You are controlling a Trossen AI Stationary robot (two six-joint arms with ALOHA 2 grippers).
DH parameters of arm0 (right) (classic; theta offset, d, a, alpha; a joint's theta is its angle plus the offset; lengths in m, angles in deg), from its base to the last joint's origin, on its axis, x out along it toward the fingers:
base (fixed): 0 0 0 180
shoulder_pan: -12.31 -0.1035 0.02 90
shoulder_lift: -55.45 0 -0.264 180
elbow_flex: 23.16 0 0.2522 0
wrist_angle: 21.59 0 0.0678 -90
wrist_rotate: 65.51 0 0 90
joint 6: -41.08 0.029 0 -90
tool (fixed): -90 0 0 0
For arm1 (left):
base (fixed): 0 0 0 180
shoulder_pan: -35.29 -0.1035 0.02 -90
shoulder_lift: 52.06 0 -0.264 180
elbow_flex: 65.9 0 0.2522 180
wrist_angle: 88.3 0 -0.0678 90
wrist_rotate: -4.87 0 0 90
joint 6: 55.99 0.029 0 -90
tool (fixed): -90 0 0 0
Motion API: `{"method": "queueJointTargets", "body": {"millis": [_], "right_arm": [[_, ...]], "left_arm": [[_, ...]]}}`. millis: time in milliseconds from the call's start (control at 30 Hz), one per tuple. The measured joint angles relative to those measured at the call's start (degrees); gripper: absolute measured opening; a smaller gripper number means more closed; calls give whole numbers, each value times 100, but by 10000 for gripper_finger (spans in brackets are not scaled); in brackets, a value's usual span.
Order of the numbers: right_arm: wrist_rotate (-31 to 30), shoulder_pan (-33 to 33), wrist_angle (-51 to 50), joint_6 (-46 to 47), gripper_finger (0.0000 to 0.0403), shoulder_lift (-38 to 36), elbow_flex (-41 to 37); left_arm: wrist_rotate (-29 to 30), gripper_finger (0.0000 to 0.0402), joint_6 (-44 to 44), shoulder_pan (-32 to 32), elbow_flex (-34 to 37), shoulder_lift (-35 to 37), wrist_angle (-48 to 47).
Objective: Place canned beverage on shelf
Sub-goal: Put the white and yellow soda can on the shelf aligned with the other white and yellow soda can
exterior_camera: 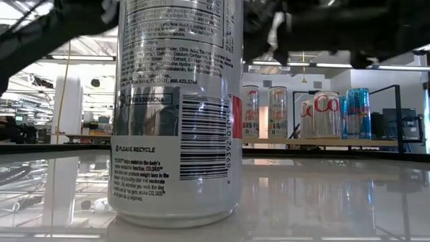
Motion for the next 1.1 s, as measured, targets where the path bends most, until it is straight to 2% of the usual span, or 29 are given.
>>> {"method": "queueJointTargets", "body": {"millis": [133, 167, 233, 300, 533, 700, 1100], "right_arm": [[27, 0, 0, -211, 24, 0, 0], [30, 0, 2, -239, 24, 0, 0], [37, 0, 2, -280, 26, -2, 0], [48, -4, -2, -364, 29, -2, 0], [46, 16, 0, -587, 26, -4, 0], [46, 168, 0, -677, 26, -4, 0], [197, 840, 2, -1446, 28, -20, -1]], "left_arm": [[185, 277, -99, -38, -1188, -805, -42], [275, 277, -37, -46, -1235, -893, 73], [384, 279, 190, -60, -1041, -931, 708], [465, 284, 351, -72, -987, -962, 832], [299, 334, 187, -128, -1234, -976, 318], [581, 369, 216, -209, -1218, -976, 256], [404, 374, -55, -338, -1220, -976, 255]]}}
